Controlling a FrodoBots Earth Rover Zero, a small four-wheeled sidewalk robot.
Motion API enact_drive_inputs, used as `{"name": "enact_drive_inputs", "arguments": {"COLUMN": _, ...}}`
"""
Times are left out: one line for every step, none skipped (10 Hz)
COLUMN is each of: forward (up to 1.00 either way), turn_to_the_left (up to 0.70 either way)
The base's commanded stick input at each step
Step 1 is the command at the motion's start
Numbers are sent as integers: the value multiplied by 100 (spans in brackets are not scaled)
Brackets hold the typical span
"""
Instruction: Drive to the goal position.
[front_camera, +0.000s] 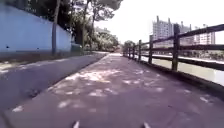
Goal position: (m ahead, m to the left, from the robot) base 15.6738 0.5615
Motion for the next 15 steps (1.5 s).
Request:
{"name": "enact_drive_inputs", "arguments": {"forward": 100, "turn_to_the_left": 0}}
{"name": "enact_drive_inputs", "arguments": {"forward": 100, "turn_to_the_left": 0}}
{"name": "enact_drive_inputs", "arguments": {"forward": 100, "turn_to_the_left": -22}}
{"name": "enact_drive_inputs", "arguments": {"forward": 100, "turn_to_the_left": -40}}
{"name": "enact_drive_inputs", "arguments": {"forward": 100, "turn_to_the_left": -40}}
{"name": "enact_drive_inputs", "arguments": {"forward": 100, "turn_to_the_left": -40}}
{"name": "enact_drive_inputs", "arguments": {"forward": 100, "turn_to_the_left": -40}}
{"name": "enact_drive_inputs", "arguments": {"forward": 100, "turn_to_the_left": -22}}
{"name": "enact_drive_inputs", "arguments": {"forward": 100, "turn_to_the_left": 0}}
{"name": "enact_drive_inputs", "arguments": {"forward": 100, "turn_to_the_left": 0}}
{"name": "enact_drive_inputs", "arguments": {"forward": 100, "turn_to_the_left": 0}}
{"name": "enact_drive_inputs", "arguments": {"forward": 100, "turn_to_the_left": 0}}
{"name": "enact_drive_inputs", "arguments": {"forward": 100, "turn_to_the_left": 0}}
{"name": "enact_drive_inputs", "arguments": {"forward": 100, "turn_to_the_left": 0}}
{"name": "enact_drive_inputs", "arguments": {"forward": 100, "turn_to_the_left": 0}}
